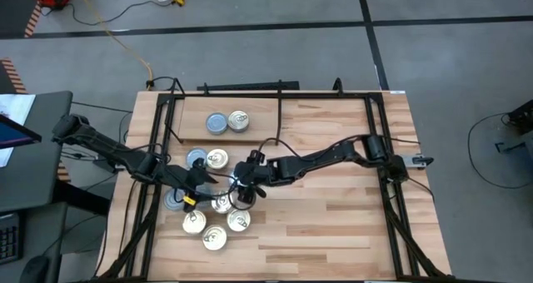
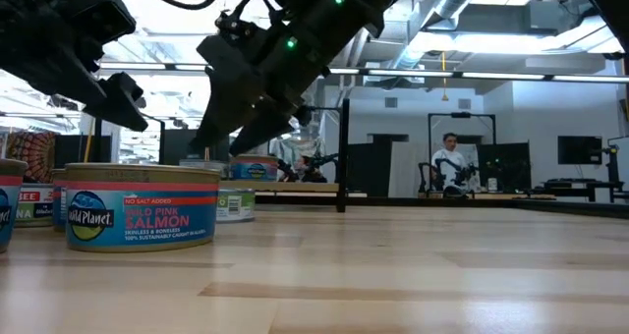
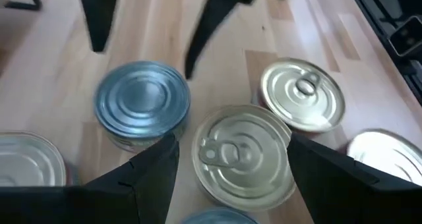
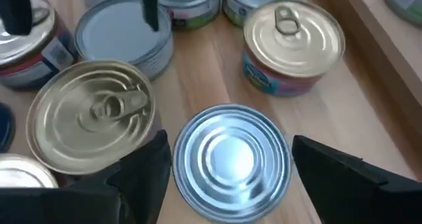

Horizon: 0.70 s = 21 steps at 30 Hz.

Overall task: Stack canned seafood by type on shelf
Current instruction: Stack the green tuna can on top of the green tuna can on the shelf

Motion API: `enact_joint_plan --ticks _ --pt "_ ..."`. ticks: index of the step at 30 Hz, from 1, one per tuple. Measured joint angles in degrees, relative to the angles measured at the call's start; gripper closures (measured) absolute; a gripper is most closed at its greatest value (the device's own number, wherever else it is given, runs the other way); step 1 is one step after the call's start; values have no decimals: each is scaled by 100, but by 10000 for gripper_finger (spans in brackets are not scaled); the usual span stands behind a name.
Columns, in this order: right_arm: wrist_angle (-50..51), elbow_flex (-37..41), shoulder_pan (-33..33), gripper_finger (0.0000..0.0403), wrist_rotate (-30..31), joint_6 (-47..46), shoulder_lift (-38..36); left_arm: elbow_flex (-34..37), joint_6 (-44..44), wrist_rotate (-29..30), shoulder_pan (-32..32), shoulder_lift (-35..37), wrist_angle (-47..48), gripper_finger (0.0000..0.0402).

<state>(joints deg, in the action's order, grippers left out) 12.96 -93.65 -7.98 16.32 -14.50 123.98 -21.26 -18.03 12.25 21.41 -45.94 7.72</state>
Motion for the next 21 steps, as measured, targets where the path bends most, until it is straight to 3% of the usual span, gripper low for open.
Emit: enact_joint_plan --ticks 11,18,21 --pt "222 -4 -57 49 -337 84 2 0 -46 -154 0 -2 229 132" --pt "497 -4 -186 19 -311 283 2 0 57 1145 -58 -48 626 132" --pt "814 -4 -239 15 -262 386 2 0 267 1393 -90 -123 804 132"
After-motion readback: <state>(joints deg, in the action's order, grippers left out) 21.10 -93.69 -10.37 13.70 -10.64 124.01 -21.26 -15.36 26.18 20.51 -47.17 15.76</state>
